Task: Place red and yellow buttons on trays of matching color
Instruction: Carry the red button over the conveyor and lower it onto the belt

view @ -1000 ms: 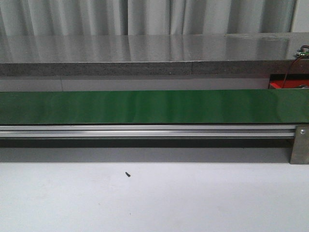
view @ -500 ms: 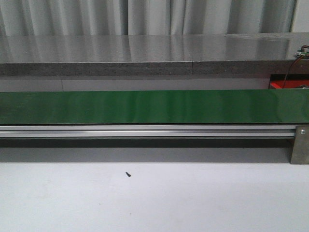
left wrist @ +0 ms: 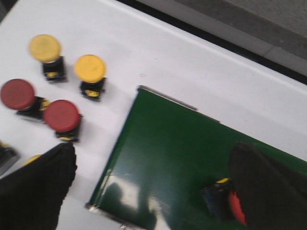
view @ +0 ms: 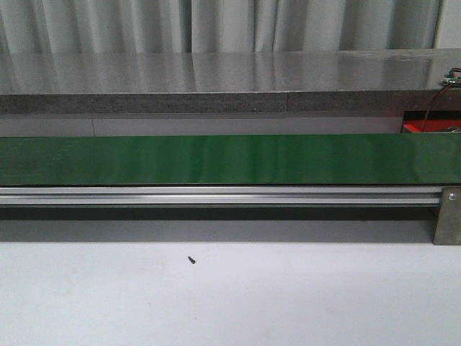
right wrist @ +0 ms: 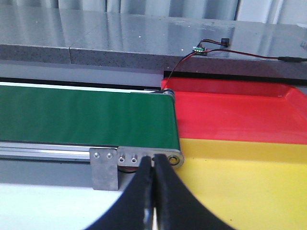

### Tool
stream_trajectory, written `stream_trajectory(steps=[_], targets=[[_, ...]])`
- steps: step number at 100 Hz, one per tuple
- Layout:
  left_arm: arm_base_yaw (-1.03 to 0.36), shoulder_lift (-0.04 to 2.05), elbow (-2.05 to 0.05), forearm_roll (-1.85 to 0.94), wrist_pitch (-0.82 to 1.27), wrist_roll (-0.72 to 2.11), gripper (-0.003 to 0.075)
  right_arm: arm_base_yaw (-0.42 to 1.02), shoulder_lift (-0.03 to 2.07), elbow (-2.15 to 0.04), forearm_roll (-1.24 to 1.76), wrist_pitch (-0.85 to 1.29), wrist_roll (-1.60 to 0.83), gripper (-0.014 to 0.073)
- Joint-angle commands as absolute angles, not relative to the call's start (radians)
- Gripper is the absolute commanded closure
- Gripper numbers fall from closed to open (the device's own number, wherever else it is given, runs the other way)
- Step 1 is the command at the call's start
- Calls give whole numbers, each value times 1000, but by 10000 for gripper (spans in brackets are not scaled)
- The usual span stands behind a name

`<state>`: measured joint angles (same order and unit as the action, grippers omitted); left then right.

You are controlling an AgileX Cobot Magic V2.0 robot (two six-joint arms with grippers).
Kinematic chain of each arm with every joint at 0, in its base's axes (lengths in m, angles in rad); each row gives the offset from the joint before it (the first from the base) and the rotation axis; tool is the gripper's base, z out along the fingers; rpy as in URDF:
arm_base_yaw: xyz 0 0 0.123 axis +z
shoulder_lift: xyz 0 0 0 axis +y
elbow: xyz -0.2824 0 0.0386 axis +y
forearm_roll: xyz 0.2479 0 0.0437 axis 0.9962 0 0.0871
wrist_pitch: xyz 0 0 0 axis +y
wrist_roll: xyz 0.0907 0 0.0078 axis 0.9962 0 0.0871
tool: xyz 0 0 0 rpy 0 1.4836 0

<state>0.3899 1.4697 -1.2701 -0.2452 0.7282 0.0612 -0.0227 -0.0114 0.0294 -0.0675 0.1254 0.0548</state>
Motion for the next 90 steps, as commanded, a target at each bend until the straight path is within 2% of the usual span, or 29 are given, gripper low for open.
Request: stream_trajectory(steps=[1, 37, 90], targets=[[463, 1387, -1253, -239, 683, 52, 89, -24, -28, 11, -76, 44, 55, 662], [782, 1399, -1122, -165, 554, -19, 92, -24, -28, 11, -76, 44, 55, 662], [784, 1638, -1116, -165, 465, -37, 92, -24, -28, 11, -76, 44, 55, 662]])
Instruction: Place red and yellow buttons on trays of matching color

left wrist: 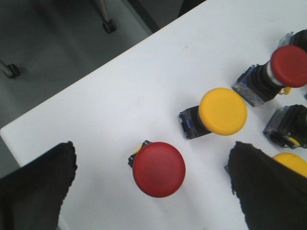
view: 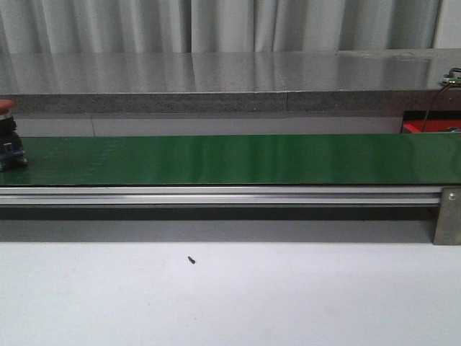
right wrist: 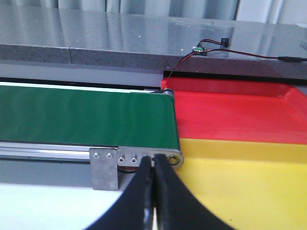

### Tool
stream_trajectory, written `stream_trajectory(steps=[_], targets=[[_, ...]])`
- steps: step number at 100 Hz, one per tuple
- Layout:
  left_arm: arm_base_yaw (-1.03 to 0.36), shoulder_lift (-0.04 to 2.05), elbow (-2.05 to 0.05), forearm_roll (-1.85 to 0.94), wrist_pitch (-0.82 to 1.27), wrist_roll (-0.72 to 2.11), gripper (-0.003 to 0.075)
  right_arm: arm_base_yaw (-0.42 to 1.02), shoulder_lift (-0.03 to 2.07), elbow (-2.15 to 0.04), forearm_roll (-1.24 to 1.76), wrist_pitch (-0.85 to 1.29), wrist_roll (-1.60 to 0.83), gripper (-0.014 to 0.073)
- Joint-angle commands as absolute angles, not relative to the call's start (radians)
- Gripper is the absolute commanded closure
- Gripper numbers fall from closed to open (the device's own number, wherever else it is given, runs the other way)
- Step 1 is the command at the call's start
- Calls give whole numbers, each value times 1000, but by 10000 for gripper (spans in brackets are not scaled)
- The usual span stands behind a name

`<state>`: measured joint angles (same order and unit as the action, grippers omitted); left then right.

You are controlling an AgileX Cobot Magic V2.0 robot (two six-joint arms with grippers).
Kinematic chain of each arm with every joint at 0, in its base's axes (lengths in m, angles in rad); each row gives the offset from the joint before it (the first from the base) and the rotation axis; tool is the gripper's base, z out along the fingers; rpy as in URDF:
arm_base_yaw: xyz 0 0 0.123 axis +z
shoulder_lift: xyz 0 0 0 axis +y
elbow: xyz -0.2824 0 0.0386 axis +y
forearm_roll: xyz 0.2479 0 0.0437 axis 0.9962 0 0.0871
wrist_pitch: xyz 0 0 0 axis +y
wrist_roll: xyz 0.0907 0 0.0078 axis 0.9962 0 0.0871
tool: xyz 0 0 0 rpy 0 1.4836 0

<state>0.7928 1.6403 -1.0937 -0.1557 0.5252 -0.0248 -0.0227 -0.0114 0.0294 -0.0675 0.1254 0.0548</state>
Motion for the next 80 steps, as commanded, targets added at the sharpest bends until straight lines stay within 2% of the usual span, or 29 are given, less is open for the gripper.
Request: stream_trajectory(steps=[1, 61, 71, 80], targets=[[784, 1645, -1116, -165, 465, -37, 92, -24, -28, 11, -76, 44, 55, 662], [778, 1793, -1116, -186, 416, -37, 94, -24, -28, 11, -76, 44, 55, 662], [778, 1793, -1116, -187, 407, -37, 118, -24, -28, 11, -76, 44, 55, 662], [778, 1793, -1118, -187, 402, -37, 174, -24, -28, 11, -76, 44, 55, 662]])
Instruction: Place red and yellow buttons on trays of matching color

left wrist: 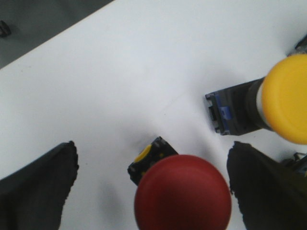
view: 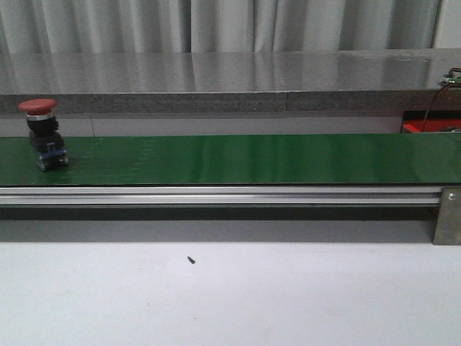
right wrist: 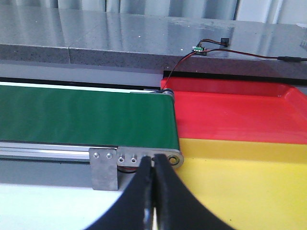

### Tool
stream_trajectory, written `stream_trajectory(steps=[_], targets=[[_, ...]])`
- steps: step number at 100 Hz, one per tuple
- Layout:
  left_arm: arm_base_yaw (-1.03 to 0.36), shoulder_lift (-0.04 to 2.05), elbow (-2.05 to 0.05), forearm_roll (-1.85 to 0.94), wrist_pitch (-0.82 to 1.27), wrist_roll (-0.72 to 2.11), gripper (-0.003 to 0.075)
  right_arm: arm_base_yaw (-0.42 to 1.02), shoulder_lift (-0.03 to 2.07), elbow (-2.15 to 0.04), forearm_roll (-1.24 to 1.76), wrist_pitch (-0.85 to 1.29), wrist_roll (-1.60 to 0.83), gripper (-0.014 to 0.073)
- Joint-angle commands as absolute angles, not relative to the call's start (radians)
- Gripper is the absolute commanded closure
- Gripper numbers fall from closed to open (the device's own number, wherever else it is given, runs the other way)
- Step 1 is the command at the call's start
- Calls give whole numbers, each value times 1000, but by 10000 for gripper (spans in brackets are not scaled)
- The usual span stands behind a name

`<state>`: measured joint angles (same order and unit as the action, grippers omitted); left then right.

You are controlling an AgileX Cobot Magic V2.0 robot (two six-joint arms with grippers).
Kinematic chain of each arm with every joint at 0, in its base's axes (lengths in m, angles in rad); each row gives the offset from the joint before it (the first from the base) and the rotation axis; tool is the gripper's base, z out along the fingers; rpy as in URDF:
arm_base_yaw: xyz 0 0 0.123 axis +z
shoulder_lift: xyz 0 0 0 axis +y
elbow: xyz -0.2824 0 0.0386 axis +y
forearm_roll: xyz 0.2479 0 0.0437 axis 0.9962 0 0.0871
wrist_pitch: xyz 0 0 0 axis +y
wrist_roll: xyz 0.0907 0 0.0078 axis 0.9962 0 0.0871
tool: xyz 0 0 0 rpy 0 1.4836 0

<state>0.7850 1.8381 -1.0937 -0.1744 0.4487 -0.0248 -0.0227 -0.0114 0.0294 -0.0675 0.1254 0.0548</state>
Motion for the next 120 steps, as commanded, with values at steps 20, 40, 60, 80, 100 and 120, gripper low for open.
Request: stream_trajectory(steps=[20, 40, 60, 80, 100, 120], targets=[[778, 1793, -1118, -188, 401, -37, 378, -24, -28, 11, -76, 44, 55, 662], [778, 1775, -1118, -213, 412, -37, 555, -24, -28, 11, -76, 44, 55, 662], [776, 1675, -1118, -241, 426, -37, 650, -24, -28, 11, -76, 44, 55, 662], [690, 1518, -1123, -265, 426, -25, 660, -24, -28, 11, -76, 44, 55, 662], [517, 1470, -1218, -265, 532, 54, 660, -24, -28, 11, -76, 44, 55, 662], [359, 1504, -1303, -256, 577, 138, 660, -24, -28, 11, -76, 44, 55, 662]])
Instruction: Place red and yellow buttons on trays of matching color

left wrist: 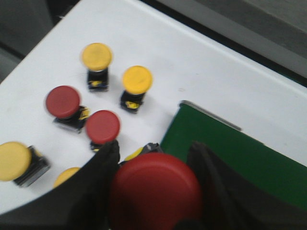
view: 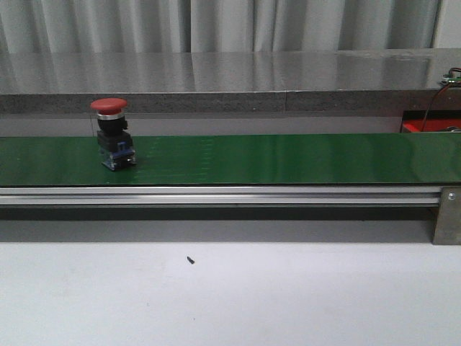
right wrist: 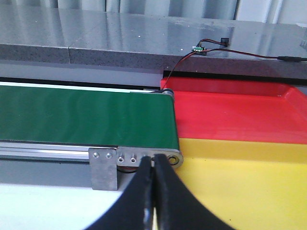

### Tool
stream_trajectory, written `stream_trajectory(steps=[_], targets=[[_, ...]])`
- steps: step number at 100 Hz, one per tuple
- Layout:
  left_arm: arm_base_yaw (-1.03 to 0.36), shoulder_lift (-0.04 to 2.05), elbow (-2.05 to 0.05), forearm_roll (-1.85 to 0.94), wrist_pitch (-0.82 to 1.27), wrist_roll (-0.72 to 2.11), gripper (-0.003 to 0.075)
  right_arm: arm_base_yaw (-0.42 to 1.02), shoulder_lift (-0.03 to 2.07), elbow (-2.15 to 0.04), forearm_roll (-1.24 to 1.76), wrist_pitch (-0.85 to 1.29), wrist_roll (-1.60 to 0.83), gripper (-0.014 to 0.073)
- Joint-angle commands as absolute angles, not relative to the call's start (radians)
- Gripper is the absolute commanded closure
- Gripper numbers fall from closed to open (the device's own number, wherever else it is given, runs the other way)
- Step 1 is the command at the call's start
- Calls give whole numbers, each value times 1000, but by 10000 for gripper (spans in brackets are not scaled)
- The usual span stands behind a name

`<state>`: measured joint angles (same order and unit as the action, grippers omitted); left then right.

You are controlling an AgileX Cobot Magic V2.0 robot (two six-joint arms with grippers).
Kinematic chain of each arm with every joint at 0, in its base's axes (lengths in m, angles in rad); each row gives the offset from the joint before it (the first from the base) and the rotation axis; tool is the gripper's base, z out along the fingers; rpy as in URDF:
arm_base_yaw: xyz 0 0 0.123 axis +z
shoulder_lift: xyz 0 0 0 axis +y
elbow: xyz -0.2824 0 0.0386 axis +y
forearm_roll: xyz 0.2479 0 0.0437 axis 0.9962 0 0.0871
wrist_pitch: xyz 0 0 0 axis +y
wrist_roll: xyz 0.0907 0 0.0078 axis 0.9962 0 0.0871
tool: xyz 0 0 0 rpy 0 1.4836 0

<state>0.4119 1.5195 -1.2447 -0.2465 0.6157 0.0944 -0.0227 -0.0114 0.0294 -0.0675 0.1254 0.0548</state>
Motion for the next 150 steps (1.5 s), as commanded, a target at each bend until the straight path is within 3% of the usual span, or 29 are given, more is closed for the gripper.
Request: stream_trajectory(steps=[1, 30, 71, 83, 105, 112, 150], targets=[[355, 1506, -1305, -256, 577, 142, 660, -24, -28, 11, -76, 44, 55, 662], [247, 1630, -1337, -254, 588, 184, 660, -24, -28, 11, -76, 44, 55, 662], [243, 1721, -1339, -262, 633, 225, 642, -24, -28, 11, -76, 44, 55, 662], [243, 1721, -1339, -262, 638, 225, 552, -24, -28, 11, -76, 44, 55, 662], [243, 1721, -1341, -278, 640, 226, 181, -24, -28, 11, -76, 44, 55, 662], [243, 1713, -1351, -288, 638, 226, 105, -24, -28, 11, -76, 44, 55, 662], [210, 1533, -1371, -322, 612, 285, 101, -24, -28, 11, -76, 43, 55, 662]])
